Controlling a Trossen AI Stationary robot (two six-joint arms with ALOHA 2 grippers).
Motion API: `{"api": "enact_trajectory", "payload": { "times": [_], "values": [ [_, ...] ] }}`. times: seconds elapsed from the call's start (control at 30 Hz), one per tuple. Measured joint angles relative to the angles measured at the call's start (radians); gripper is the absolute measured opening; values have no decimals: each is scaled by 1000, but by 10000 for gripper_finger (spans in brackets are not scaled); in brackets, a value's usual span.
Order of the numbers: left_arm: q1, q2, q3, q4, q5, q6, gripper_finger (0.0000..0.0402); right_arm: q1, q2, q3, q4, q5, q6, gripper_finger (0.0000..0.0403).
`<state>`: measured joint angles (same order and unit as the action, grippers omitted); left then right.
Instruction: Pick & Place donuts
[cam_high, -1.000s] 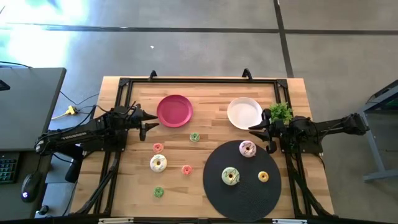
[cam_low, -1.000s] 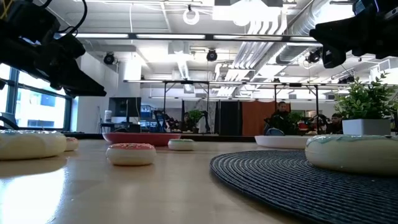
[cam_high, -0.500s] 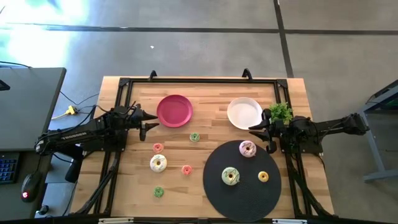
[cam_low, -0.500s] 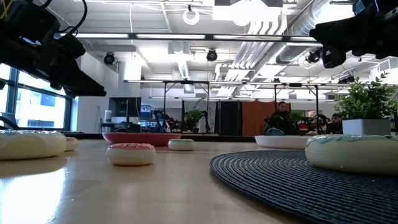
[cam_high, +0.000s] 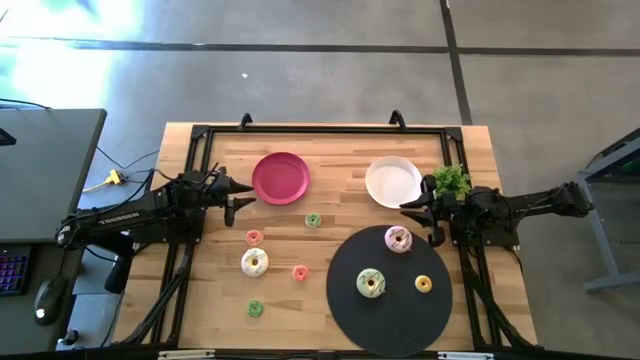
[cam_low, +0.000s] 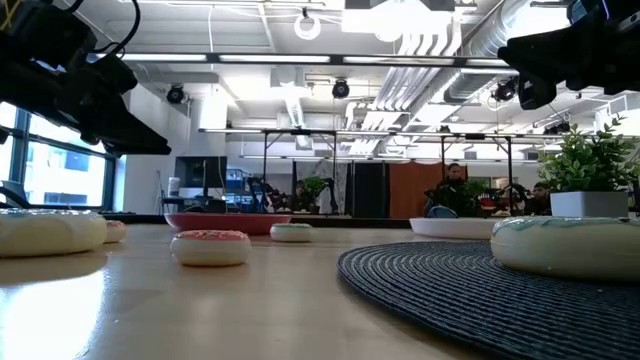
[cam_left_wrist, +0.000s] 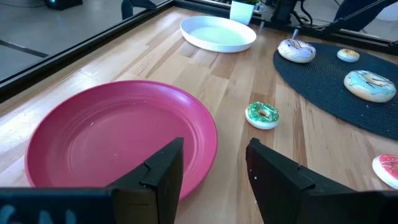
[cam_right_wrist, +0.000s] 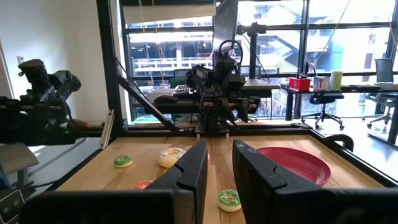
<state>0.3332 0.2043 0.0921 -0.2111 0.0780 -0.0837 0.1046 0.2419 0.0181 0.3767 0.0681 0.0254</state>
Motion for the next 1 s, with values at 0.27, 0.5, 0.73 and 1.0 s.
{"api": "enact_trajectory", "payload": {
  "times": [0.27, 0.5, 0.73, 1.0],
  "values": [
    [0, 0, 0, 0, 0, 0, 168, 0, 0, 0, 0, 0, 0, 66],
    [0, 0, 0, 0, 0, 0, 168, 0, 0, 0, 0, 0, 0, 66],
    [0, 0, -6, 43, -103, 264, 168, 0, 0, 0, 0, 2, 0, 66],
    [0, 0, -5, 86, -116, 208, 168, 0, 0, 0, 22, 7, -52, 67]
  ]
}}
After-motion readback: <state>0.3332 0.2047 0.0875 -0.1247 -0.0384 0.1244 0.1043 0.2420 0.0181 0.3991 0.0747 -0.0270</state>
